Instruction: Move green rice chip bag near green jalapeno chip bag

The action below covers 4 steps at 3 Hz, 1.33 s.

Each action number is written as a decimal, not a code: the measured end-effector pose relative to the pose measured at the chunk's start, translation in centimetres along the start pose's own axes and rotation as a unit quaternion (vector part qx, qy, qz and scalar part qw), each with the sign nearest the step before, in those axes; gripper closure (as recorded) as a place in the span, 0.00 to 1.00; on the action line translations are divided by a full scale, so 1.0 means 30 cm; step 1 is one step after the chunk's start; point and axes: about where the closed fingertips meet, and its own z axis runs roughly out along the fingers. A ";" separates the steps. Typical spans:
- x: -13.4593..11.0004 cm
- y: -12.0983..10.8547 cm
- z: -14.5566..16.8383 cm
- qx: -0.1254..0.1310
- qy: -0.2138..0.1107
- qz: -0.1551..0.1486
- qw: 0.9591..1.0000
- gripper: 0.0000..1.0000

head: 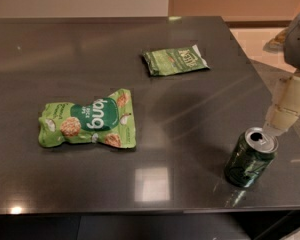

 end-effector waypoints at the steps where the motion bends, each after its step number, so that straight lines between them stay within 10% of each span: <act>1: 0.000 0.000 0.000 0.000 0.000 0.000 1.000 0.00; 4: -0.431 0.028 0.106 -0.042 -0.037 -0.088 0.995 0.00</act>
Offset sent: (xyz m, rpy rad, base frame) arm 0.0154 0.0630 0.0047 0.0261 0.0196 0.1307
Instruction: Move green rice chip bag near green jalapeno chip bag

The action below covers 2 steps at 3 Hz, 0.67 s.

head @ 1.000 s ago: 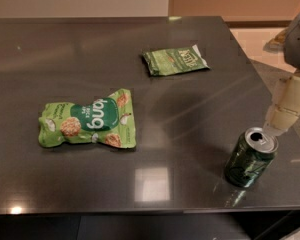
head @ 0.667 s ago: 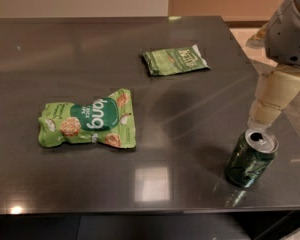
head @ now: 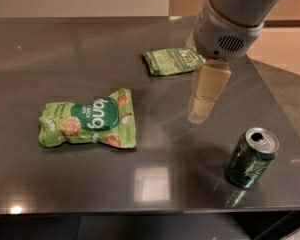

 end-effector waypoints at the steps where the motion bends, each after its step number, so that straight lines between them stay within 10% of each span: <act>1: -0.135 0.005 0.109 -0.022 -0.004 -0.025 0.999 0.00; 2: -0.236 0.015 0.226 -0.034 -0.006 -0.039 0.999 0.00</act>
Offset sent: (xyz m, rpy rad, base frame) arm 0.0213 0.1300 -0.0885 -0.0065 0.0831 0.1328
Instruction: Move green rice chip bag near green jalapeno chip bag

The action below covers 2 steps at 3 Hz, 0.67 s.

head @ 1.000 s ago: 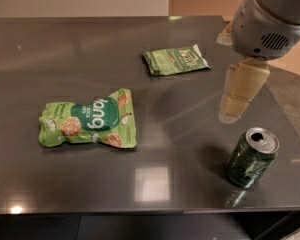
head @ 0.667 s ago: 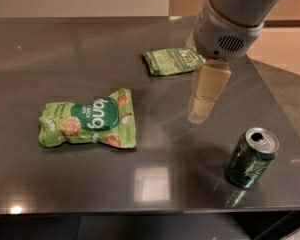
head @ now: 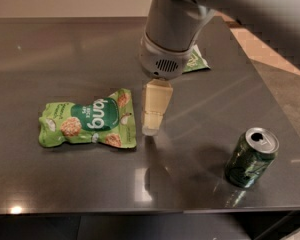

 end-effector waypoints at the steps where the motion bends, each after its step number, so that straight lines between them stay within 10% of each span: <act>1: -0.089 -0.026 0.115 -0.005 -0.005 -0.005 1.000 0.00; 2: -0.153 -0.043 0.206 -0.014 -0.009 -0.010 1.000 0.00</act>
Offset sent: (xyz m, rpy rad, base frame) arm 0.0316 0.0913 -0.0731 0.0199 0.0462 0.0458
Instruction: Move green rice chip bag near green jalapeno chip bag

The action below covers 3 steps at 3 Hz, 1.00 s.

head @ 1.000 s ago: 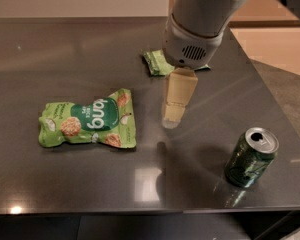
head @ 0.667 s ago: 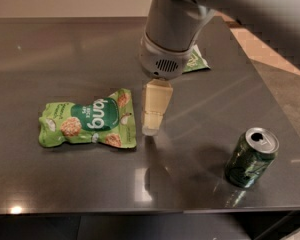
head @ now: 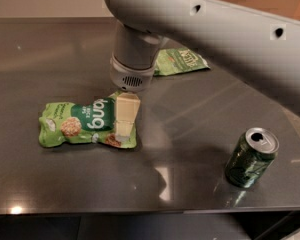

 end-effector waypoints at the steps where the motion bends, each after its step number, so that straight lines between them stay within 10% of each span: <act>1: -0.041 -0.011 0.066 -0.009 0.002 -0.005 1.000 0.00; 3: -0.104 0.006 0.137 -0.021 0.008 -0.017 1.000 0.17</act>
Offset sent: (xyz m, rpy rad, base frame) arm 0.0044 0.0453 -0.0399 -0.0259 0.0444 0.0463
